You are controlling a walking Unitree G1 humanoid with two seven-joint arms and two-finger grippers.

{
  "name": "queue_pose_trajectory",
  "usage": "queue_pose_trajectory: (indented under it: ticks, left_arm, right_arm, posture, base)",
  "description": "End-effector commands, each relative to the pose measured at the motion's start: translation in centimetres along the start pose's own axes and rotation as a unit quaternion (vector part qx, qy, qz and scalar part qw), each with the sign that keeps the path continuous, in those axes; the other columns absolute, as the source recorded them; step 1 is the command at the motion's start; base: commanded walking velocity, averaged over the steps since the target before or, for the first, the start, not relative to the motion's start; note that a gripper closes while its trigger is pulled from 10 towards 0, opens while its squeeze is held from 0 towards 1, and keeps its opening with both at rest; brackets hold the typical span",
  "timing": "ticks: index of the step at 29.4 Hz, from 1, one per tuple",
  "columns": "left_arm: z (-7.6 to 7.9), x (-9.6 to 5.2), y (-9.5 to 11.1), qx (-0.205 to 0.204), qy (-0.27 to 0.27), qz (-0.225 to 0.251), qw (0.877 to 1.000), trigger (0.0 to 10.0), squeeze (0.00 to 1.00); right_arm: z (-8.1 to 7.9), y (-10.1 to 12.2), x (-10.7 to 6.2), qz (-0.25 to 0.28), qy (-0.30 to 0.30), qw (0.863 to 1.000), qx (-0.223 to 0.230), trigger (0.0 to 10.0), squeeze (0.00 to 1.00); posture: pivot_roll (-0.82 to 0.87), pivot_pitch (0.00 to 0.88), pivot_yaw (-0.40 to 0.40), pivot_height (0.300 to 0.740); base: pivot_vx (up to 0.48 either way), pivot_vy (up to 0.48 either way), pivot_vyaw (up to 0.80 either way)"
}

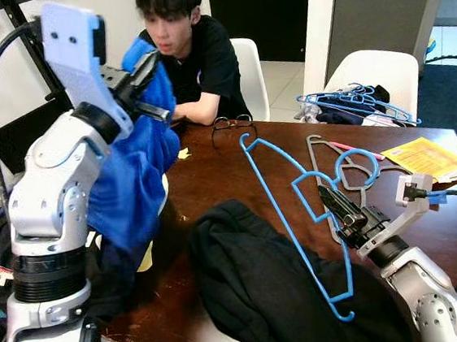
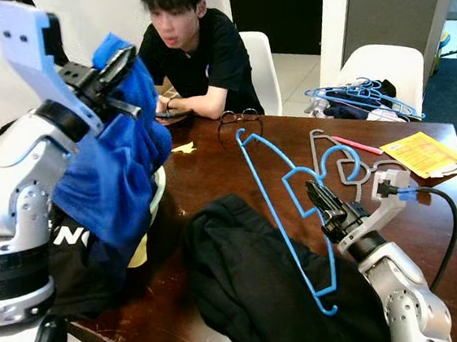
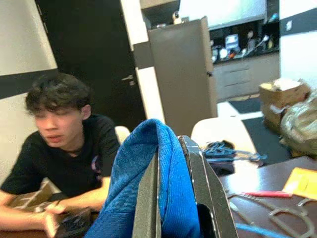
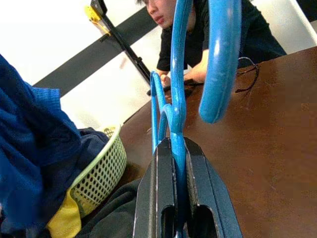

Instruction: Hang hanger

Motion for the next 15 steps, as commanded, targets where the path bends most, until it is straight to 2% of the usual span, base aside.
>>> queue_pose_trajectory:
  ticks: [1, 4, 5, 6, 7, 8, 9, 10, 11, 13, 14, 15]
  left_arm:
    - [1.0, 0.5, 1.3, -0.011, -0.015, 0.02, 1.0, 0.2, 0.0]
    - [1.8, 1.0, 1.3, -0.021, -0.026, 0.024, 0.999, 0.2, 0.0]
    - [2.0, 1.3, 1.4, -0.014, -0.032, 0.025, 0.999, 0.1, 0.0]
    - [1.7, 1.9, 1.8, 0.008, -0.033, 0.028, 0.999, 0.5, 0.0]
    - [1.7, 1.9, 1.8, 0.008, -0.033, 0.028, 0.999, 0.5, 0.0]
    - [0.9, 2.4, 2.4, 0.032, -0.028, 0.032, 0.999, 0.8, 0.0]
    - [-0.9, 3.2, 3.4, 0.059, -0.006, 0.039, 0.997, 1.7, 0.0]
    - [-2.1, 3.6, 4.2, 0.075, 0.01, 0.044, 0.996, 1.7, 0.0]
    - [-2.1, 3.6, 4.2, 0.075, 0.01, 0.044, 0.996, 1.7, 0.0]
    - [-6.6, 4.5, 7.3, 0.132, 0.09, 0.059, 0.985, 2.2, 0.0]
    - [-8.2, 4.6, 8.4, 0.148, 0.122, 0.065, 0.979, 2.2, 0.0]
    - [-10.2, 4.5, 10.0, 0.181, 0.173, 0.067, 0.966, 3.0, 0.0]
  right_arm:
    - [0.0, -0.3, 0.2, 0.0, -0.001, 1.0, 0.013, 10.0, 0.0]
    - [0.0, -0.3, 0.3, 0.001, -0.001, 1.0, 0.015, 10.0, 0.0]
    - [0.0, -0.4, 0.3, 0.001, -0.001, 1.0, 0.016, 10.0, 0.0]
    - [0.1, -0.4, 0.3, 0.001, -0.001, 1.0, 0.017, 10.0, 0.0]
    - [0.1, -0.4, 0.3, 0.001, -0.001, 1.0, 0.017, 10.0, 0.0]
    - [0.1, -0.5, 0.4, 0.001, -0.001, 1.0, 0.017, 10.0, 0.0]
    - [0.1, -0.5, 0.5, 0.002, -0.001, 1.0, 0.018, 10.0, 0.0]
    - [0.1, -0.5, 0.5, 0.002, -0.001, 1.0, 0.019, 10.0, 0.0]
    - [0.1, -0.5, 0.5, 0.002, -0.001, 1.0, 0.019, 10.0, 0.0]
    - [0.1, -0.6, 0.7, 0.004, -0.001, 1.0, 0.02, 10.0, 0.0]
    - [0.1, -0.6, 0.7, 0.004, 0.0, 1.0, 0.021, 10.0, 0.0]
    - [0.1, -0.6, 0.7, 0.006, 0.0, 1.0, 0.021, 10.0, 0.0]
  posture:
    - [-0.04, 0.0, 0.077, 0.731]
    - [-0.04, 0.0, 0.076, 0.731]
    - [-0.04, 0.0, 0.076, 0.731]
    - [-0.04, 0.0, 0.075, 0.731]
    - [-0.04, 0.0, 0.075, 0.731]
    - [-0.04, 0.0, 0.074, 0.731]
    - [-0.03, 0.0, 0.079, 0.731]
    - [-0.03, 0.0, 0.078, 0.731]
    - [-0.03, 0.0, 0.078, 0.731]
    - [-0.03, 0.0, 0.083, 0.731]
    - [-0.03, 0.0, 0.083, 0.731]
    - [-0.03, 0.0, 0.09, 0.731]
  base:
    - [0.0, 0.0, 0.0]
    - [0.0, 0.0, 0.0]
    - [0.0, 0.0, 0.0]
    - [0.0, 0.0, 0.0]
    - [0.0, 0.0, 0.0]
    - [0.0, 0.0, 0.0]
    - [0.0, 0.0, 0.0]
    - [0.0, 0.0, 0.0]
    - [0.0, 0.0, 0.0]
    - [0.0, 0.0, 0.0]
    - [0.0, 0.0, 0.0]
    - [0.0, 0.0, 0.0]
Point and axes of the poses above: a point about 5 cm out from each wrist's last joint towards the gripper, its own x axis pointing out of the wrist towards the gripper, its own y axis along the axis of the wrist's last joint, z = x × y, the point moved 4 cm from there along x, pointing out of the wrist towards the gripper, and after that the axes turned 12 degrees about x, right-handed, at the moved point
